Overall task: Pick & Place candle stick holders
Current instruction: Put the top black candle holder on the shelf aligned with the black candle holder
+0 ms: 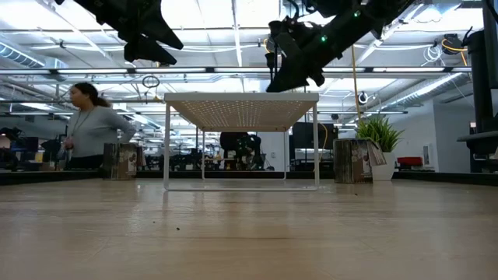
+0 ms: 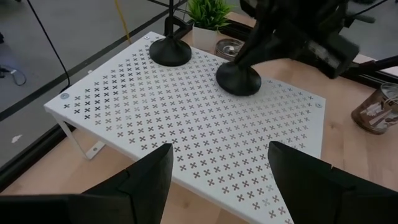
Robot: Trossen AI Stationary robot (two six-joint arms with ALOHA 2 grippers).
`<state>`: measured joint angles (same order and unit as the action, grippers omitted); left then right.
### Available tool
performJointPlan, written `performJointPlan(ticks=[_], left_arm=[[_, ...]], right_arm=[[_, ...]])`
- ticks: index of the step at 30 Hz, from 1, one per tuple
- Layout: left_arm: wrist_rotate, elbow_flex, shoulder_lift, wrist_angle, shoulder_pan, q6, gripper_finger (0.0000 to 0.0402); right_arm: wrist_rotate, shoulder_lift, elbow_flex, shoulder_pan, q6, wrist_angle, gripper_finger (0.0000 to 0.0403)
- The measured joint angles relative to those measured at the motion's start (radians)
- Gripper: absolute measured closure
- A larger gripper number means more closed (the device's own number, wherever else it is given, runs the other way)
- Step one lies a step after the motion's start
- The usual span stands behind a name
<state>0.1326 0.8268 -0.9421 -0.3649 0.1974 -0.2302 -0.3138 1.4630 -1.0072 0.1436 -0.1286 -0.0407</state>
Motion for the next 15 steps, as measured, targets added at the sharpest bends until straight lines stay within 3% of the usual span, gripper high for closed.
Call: performJointPlan(ticks=[15], left_arm=[[0.001,0.000,0.000,0.002,0.000,0.013,0.0131]], right_arm=[[0.000,-0.002,-0.001,0.020,0.019,-0.013,0.0394]])
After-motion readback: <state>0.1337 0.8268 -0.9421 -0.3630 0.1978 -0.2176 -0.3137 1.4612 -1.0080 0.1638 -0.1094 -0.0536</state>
